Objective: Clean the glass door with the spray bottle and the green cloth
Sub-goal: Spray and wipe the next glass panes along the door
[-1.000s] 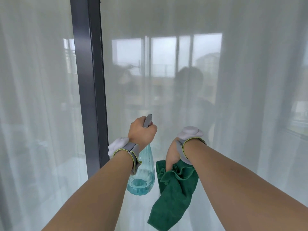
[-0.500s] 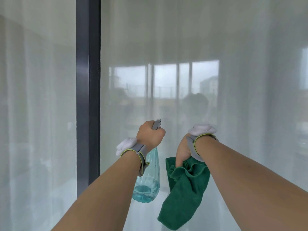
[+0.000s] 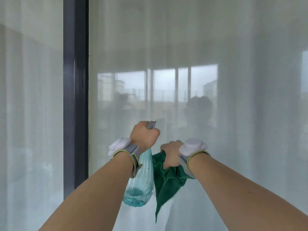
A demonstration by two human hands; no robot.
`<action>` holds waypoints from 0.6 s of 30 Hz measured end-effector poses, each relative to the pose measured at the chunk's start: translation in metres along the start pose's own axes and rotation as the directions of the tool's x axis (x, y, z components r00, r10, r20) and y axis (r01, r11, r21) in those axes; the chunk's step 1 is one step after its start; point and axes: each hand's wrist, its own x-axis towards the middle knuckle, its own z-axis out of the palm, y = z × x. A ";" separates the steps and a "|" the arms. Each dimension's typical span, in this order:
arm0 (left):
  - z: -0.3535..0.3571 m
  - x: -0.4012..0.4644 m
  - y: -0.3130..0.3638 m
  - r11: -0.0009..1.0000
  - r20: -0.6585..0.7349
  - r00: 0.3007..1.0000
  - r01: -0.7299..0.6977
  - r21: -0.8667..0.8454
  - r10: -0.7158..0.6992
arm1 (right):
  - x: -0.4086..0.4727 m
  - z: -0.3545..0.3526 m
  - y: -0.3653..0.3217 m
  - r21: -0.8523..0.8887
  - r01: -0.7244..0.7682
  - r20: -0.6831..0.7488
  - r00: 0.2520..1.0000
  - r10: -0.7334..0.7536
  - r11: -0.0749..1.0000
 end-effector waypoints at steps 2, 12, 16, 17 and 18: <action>-0.008 0.000 0.001 1.000 -0.088 0.996 -0.008 -0.017 0.006 | 0.015 0.015 0.001 -0.039 -0.029 -0.226 0.974 0.020 0.999; -0.016 -0.006 0.002 0.999 -0.187 0.982 -0.004 0.038 0.011 | 0.020 -0.014 0.033 -0.145 -0.247 -0.890 0.455 -0.018 0.958; -0.013 0.000 0.003 1.000 -0.203 0.979 0.007 0.018 -0.004 | 0.012 -0.030 0.051 -0.013 -0.305 -0.915 0.387 0.112 0.952; -0.010 0.001 0.003 1.000 -0.198 0.980 0.008 0.021 -0.004 | 0.010 -0.025 0.049 -0.013 -0.290 -0.924 0.369 0.099 0.957; -0.007 0.002 0.005 1.000 -0.193 0.981 0.003 0.029 0.003 | 0.011 -0.018 0.046 -0.023 -0.271 -0.930 0.358 0.078 0.962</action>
